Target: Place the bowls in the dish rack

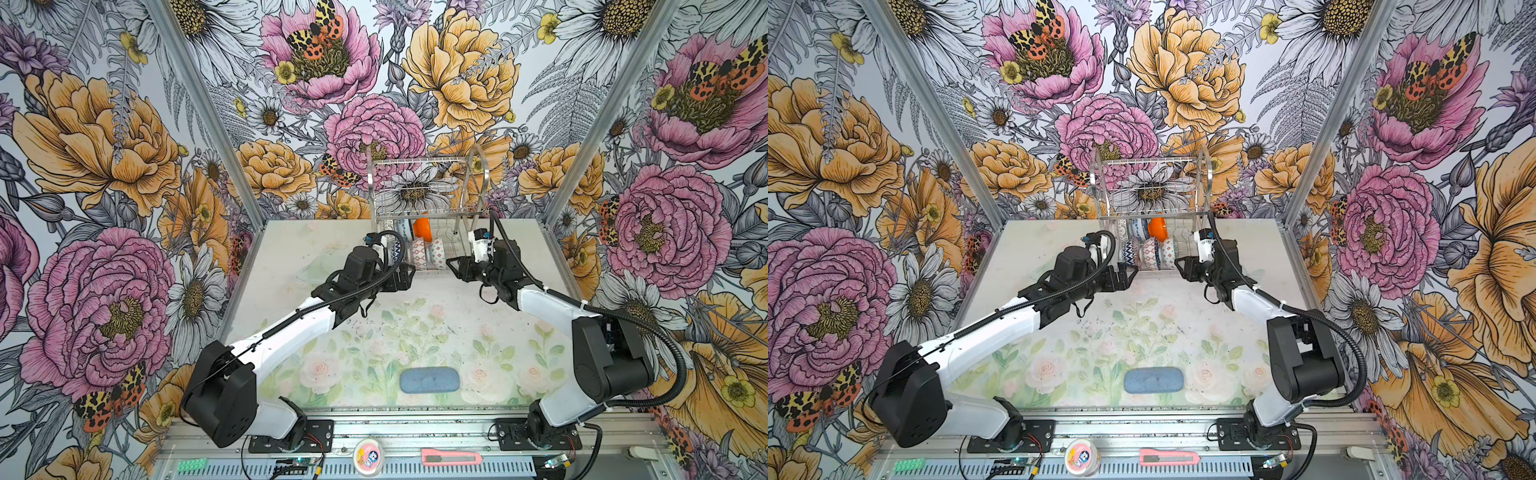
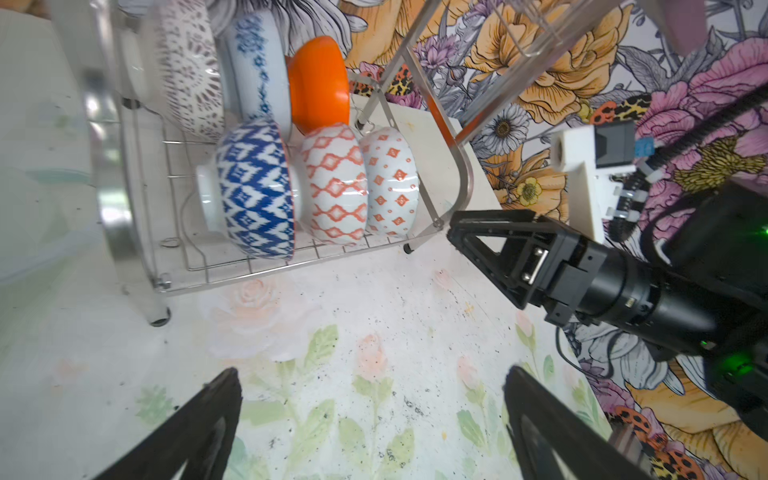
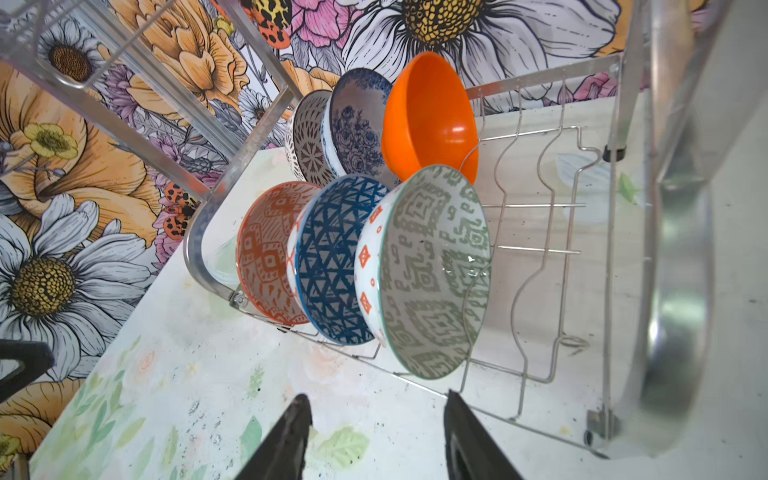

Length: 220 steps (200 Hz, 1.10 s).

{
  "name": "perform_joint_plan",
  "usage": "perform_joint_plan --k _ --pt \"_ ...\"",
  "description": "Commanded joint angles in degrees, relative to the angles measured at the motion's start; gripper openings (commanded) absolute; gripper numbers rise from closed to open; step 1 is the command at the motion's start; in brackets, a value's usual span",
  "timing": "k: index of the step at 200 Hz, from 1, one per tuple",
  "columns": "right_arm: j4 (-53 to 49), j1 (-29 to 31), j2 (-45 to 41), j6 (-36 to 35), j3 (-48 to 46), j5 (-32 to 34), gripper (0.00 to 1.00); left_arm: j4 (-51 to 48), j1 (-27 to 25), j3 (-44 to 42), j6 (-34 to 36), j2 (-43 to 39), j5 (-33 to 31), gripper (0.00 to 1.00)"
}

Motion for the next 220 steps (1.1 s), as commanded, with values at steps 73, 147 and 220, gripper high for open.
perform_joint_plan --k 73,147,220 --pt "-4.5 -2.9 -15.8 2.7 -9.8 43.8 0.99 15.3 16.9 -17.6 20.3 -13.9 -39.3 0.99" --pt "13.9 -4.7 -12.7 -9.4 -22.3 64.6 0.99 37.6 30.0 -30.7 26.5 -3.8 -36.4 0.99" --pt "36.3 -5.6 -4.3 -16.0 -27.6 57.1 0.99 56.4 33.9 -35.6 23.7 4.9 -23.4 0.99"
